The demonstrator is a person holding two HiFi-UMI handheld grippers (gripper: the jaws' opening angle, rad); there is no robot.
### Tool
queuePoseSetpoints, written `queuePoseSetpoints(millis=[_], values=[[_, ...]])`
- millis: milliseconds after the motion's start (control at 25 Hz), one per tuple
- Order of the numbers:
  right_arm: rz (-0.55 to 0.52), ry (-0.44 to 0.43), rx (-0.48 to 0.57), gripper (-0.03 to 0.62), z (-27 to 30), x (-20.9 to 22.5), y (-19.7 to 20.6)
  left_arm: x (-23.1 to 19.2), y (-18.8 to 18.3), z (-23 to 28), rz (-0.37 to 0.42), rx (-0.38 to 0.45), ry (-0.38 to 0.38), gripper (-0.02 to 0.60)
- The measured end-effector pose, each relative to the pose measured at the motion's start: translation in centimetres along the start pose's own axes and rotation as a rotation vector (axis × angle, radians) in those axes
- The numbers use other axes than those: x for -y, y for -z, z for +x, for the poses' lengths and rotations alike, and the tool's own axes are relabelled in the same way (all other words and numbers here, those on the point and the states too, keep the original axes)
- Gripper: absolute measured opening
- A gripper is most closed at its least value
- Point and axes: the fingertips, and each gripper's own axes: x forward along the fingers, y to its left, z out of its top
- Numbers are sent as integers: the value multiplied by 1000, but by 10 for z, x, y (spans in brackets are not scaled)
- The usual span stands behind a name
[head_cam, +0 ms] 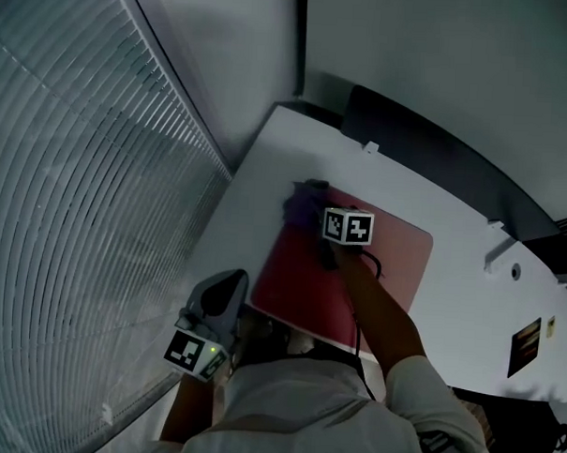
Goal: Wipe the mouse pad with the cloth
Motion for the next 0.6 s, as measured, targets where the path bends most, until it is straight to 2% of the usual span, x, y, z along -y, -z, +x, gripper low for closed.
queuePoseSetpoints(millis=[240,600], values=[[66,75,-43,46,-28,47,11,25,-8,19,11,-5,32,0],[89,189,-44,46,-99,117,31,66,-11,62,46,-12,140,0]])
